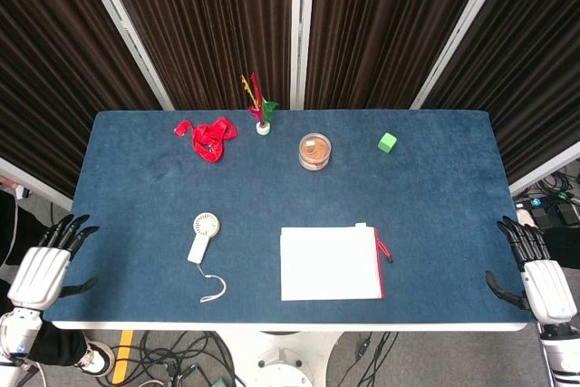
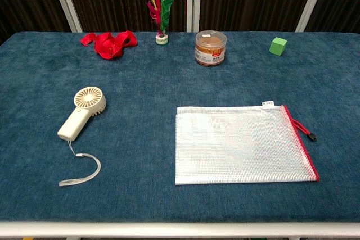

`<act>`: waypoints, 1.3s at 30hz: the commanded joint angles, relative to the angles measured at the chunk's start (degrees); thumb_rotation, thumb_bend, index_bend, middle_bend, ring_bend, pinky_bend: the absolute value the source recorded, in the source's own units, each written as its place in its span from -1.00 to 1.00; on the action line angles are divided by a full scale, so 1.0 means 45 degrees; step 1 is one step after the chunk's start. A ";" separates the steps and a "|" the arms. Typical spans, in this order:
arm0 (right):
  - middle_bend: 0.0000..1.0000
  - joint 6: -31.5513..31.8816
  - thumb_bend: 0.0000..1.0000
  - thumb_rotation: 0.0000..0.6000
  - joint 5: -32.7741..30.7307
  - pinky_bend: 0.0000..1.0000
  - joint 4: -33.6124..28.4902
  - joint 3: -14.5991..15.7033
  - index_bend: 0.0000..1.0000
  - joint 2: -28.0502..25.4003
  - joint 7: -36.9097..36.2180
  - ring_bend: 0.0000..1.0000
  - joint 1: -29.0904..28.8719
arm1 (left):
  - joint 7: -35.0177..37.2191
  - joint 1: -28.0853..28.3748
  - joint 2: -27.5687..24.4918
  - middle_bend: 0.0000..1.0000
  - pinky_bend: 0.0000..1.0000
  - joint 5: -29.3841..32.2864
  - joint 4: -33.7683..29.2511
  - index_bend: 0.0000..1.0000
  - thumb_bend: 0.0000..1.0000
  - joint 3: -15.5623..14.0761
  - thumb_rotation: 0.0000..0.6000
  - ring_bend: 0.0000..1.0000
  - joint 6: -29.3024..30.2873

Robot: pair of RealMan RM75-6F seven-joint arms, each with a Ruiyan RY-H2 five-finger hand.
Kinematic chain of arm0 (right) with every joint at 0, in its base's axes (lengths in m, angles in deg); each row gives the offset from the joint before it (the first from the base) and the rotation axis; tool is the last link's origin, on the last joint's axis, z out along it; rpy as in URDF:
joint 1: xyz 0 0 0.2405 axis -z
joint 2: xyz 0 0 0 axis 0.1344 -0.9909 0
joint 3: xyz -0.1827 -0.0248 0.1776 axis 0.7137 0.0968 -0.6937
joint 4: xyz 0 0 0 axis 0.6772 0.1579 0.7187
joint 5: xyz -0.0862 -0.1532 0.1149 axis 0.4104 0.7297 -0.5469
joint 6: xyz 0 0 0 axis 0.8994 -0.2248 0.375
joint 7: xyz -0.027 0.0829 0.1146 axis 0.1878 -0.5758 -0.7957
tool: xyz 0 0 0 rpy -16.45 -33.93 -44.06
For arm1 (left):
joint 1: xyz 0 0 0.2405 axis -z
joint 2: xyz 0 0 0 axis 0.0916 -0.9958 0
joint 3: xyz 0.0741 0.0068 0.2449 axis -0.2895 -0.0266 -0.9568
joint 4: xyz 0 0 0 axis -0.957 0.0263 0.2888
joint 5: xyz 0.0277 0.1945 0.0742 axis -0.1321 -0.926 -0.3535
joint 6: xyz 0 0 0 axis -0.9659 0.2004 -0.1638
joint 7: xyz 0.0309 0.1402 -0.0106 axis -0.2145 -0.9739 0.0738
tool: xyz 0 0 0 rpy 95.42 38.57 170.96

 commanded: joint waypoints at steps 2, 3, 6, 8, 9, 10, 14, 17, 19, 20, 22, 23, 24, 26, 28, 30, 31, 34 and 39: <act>-1.00 -0.0017 -0.40 1.00 -0.0021 -1.00 -0.0011 -0.0005 -1.00 0.0030 0.0035 -1.00 0.0003 | -0.0192 0.0016 -0.0045 -0.88 -0.70 -0.0006 -0.0135 -0.65 -1.00 0.0026 1.00 -1.00 0.0052; -1.00 -0.0018 -0.39 1.00 -0.0039 -1.00 0.0003 -0.0012 -1.00 0.0048 0.0037 -1.00 0.0008 | -0.0189 0.0015 -0.0040 -0.88 -0.70 0.0004 -0.0149 -0.65 -1.00 0.0026 1.00 -1.00 0.0048; -1.00 -0.0050 -0.39 1.00 -0.0066 -1.00 0.0020 -0.0014 -1.00 0.0049 -0.0018 -1.00 0.0009 | -0.0194 0.0013 -0.0024 -0.88 -0.70 0.0031 -0.0187 -0.65 -1.00 0.0008 1.00 -1.00 0.0016; -1.00 -0.0030 -0.39 1.00 -0.0065 -1.00 0.0027 -0.0029 -1.00 0.0026 -0.0030 -1.00 0.0007 | -0.0235 0.0004 0.0007 -0.88 -0.69 -0.0015 -0.0128 -0.65 -1.00 0.0003 1.00 -1.00 0.0069; -1.00 -0.0014 -0.39 1.00 -0.0072 -1.00 0.0030 -0.0041 -1.00 0.0021 -0.0045 -1.00 0.0011 | -0.0248 0.0008 0.0027 -0.88 -0.68 -0.0028 -0.0092 -0.65 -1.00 0.0016 1.00 -1.00 0.0095; -1.00 -0.0009 -0.39 1.00 -0.0084 -1.00 0.0034 -0.0050 -1.00 0.0017 -0.0069 -1.00 0.0013 | -0.0248 0.0010 0.0046 -0.88 -0.66 -0.0032 -0.0063 -0.65 -1.00 0.0033 1.00 -1.00 0.0120; -1.00 -0.0075 -0.39 1.00 -0.0100 -1.00 0.0066 -0.0025 -1.00 0.0013 -0.0134 -1.00 0.0015 | -0.0275 0.0002 0.0112 -0.88 -0.59 -0.0023 -0.0038 -0.66 -1.00 0.0105 1.00 -0.99 0.0243; -1.00 -0.0093 -0.39 1.00 -0.0124 -1.00 0.0005 -0.0035 -1.00 -0.0014 -0.0167 -1.00 0.0014 | -0.0376 0.0006 0.0087 -0.88 -0.54 -0.0031 -0.0053 -0.66 -1.00 0.0112 1.00 -0.97 0.0264; -1.00 -0.0053 -0.39 1.00 -0.0152 -1.00 -0.0025 -0.0076 -1.00 -0.0004 -0.0173 -1.00 0.0020 | -0.0390 0.0023 0.0054 -0.87 -0.50 -0.0006 -0.0055 -0.66 -1.00 0.0150 1.00 -0.95 0.0271; -1.00 -0.0023 -0.39 1.00 -0.0159 -1.00 -0.0054 -0.0086 -1.00 0.0009 -0.0186 -1.00 0.0034 | -0.0416 0.0029 0.0054 -0.85 -0.45 0.0032 -0.0055 -0.66 -1.00 0.0183 1.00 -0.89 0.0279; -1.00 0.0044 -0.39 1.00 -0.0115 -1.00 -0.0094 -0.0059 -1.00 0.0025 -0.0177 -1.00 0.0072 | -0.0466 0.0013 0.0033 -0.74 -0.30 0.0094 -0.0121 -0.66 -1.00 0.0189 1.00 -0.70 0.0268; -1.00 0.0092 -0.39 1.00 -0.0075 -1.00 -0.0088 -0.0039 -1.00 0.0039 -0.0118 -1.00 0.0094 | -0.0601 -0.0005 0.0011 -0.63 -0.21 0.0121 -0.0199 -0.66 -1.00 0.0173 1.00 -0.59 0.0257; -1.00 0.0104 -0.39 1.00 -0.0030 -1.00 -0.0087 -0.0022 -1.00 0.0029 -0.0066 -1.00 0.0089 | -0.0717 -0.0018 0.0004 -0.51 -0.12 0.0122 -0.0258 -0.66 -1.00 0.0164 1.00 -0.48 0.0269; -1.00 0.0125 -0.39 1.00 0.0059 -1.00 -0.0108 -0.0013 -1.00 -0.0060 -0.0048 -1.00 0.0051 | -0.0832 0.0013 0.0026 -0.07 0.17 0.0032 -0.0352 -0.66 -0.93 0.0102 1.00 -0.01 0.0204; -1.00 0.0130 -0.39 1.00 0.0001 -1.00 -0.0116 -0.0079 -1.00 -0.0108 -0.0123 -1.00 0.0030 | -0.1024 0.0067 0.0060 0.32 0.43 0.0005 -0.0418 -0.66 -0.72 0.0064 1.00 0.43 0.0081; -1.00 0.0057 -0.39 1.00 -0.0131 -1.00 -0.0134 -0.0146 -1.00 -0.0122 -0.0285 -1.00 0.0011 | -0.1444 0.0105 0.0204 0.51 0.53 -0.0020 -0.0505 -0.64 -0.51 0.0099 1.00 0.59 0.0086; -1.00 0.0033 -0.38 1.00 -0.0162 -1.00 -0.0133 -0.0153 -1.00 -0.0111 -0.0355 -1.00 0.0011 | -0.1560 0.0135 0.0277 0.61 0.58 -0.0063 -0.0545 -0.61 -0.39 0.0104 1.00 0.65 0.0077; -1.00 0.0046 -0.38 1.00 -0.0113 -1.00 0.0040 -0.0078 -1.00 0.0002 -0.0464 -1.00 0.0056 | -0.1787 0.0285 0.0455 0.69 0.60 -0.0314 -0.0580 -0.54 -0.26 0.0049 1.00 0.70 -0.0043; -1.00 -0.0022 -0.38 1.00 -0.0181 -1.00 0.0123 -0.0105 -1.00 -0.0004 -0.0523 -1.00 0.0044 | -0.1675 0.0624 0.0822 0.70 0.60 -0.0852 -0.0715 -0.51 -0.21 -0.0278 1.00 0.70 -0.0585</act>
